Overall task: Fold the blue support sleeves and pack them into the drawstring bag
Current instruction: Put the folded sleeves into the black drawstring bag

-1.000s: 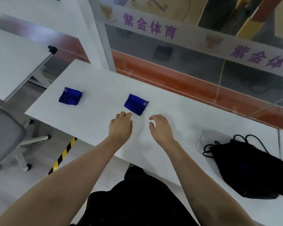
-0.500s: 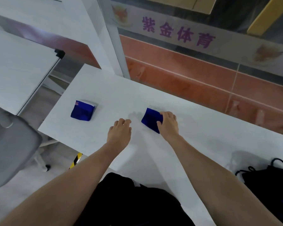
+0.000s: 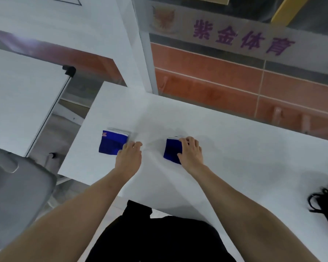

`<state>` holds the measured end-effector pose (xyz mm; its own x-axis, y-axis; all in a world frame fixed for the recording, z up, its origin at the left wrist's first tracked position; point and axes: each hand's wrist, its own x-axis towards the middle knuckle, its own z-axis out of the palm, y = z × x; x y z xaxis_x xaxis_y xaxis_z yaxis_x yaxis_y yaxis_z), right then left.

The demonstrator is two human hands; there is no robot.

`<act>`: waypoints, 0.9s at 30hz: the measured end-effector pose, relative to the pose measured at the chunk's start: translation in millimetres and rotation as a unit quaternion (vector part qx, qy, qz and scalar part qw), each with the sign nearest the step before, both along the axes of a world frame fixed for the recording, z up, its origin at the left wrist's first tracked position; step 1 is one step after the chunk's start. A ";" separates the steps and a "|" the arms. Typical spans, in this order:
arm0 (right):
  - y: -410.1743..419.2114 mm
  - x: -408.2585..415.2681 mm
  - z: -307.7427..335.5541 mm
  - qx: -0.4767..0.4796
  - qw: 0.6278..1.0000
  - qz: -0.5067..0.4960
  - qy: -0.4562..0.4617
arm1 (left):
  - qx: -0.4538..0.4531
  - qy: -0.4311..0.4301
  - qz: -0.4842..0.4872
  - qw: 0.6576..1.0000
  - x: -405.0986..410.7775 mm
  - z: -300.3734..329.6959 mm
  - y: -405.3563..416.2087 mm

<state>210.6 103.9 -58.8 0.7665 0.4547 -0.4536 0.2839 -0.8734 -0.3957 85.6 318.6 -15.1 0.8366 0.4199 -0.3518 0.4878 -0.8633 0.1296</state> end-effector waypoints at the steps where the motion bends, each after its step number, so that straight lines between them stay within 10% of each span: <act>1: 11.6 -8.7 -0.1 -0.001 1.000 -0.003 -0.001 | 0.007 0.003 -0.011 1.000 -1.5 -0.6 17.9; 14: 106.1 -70.8 -1.0 -0.039 0.998 -0.049 -0.025 | 0.012 0.087 -0.171 0.981 7.4 -45.4 172.8; 27: 124.3 -96.3 -3.7 -0.137 0.983 -0.122 -0.005 | -0.021 0.127 -0.118 0.985 -6.7 -49.6 159.3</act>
<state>114.4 228.2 -62.4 0.8423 0.1191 -0.5257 0.0563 -0.9894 -0.1340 79.0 478.0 -64.7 0.7920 0.2052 -0.5749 0.2953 -0.9531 0.0666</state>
